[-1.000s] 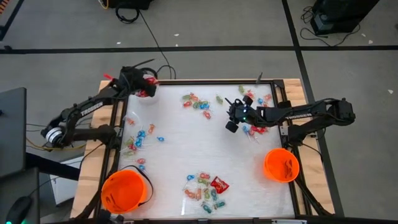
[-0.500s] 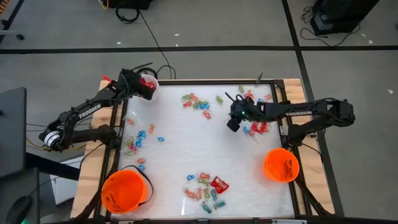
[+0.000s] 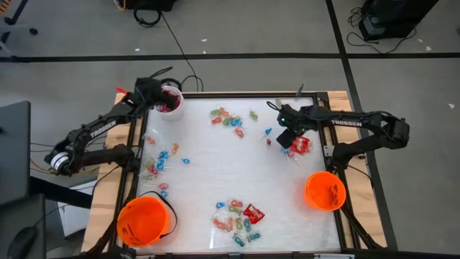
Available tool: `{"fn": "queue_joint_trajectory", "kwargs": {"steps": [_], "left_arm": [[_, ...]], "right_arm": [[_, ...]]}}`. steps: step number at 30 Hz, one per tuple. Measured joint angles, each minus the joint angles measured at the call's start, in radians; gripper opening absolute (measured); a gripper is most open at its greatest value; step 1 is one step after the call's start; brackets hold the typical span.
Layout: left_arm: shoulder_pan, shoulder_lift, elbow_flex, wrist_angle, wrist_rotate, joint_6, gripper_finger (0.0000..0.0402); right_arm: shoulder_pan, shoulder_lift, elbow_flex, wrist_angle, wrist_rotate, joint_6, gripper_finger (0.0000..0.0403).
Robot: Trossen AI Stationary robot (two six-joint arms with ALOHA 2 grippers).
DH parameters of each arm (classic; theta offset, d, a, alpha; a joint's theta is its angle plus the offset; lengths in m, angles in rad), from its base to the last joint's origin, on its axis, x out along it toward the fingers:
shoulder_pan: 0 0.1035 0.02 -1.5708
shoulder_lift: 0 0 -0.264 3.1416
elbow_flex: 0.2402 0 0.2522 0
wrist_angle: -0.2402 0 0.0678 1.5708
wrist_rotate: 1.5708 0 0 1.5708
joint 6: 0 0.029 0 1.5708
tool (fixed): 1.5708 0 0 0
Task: Sort candy by brand, put in halloween buckets
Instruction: Put the top right skittles into the bucket
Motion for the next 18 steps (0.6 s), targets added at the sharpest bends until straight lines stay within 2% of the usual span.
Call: {"fn": "queue_joint_trajectory", "kwargs": {"steps": [4,7,13,18], "left_arm": [[-0.014,-0.007,0.001,0.057,0.172,0.021,0.0163],[-0.036,-0.008,0.001,0.088,0.238,0.021,0.0163],[-0.107,-0.008,0.001,0.125,0.246,0.021,0.0163],[-0.178,-0.008,0.001,0.125,0.246,0.049,0.0163]], "right_arm": [[-0.039,0.026,0.0,-0.048,-0.05,0.027,0.0142],[-0.047,0.075,0.0,-0.063,-0.065,-0.022,0.0142],[-0.02,0.192,0.0,-0.07,0.008,-0.075,0.015],[0.001,0.264,-0.01,-0.076,-0.056,-0.098,0.0164]]}}
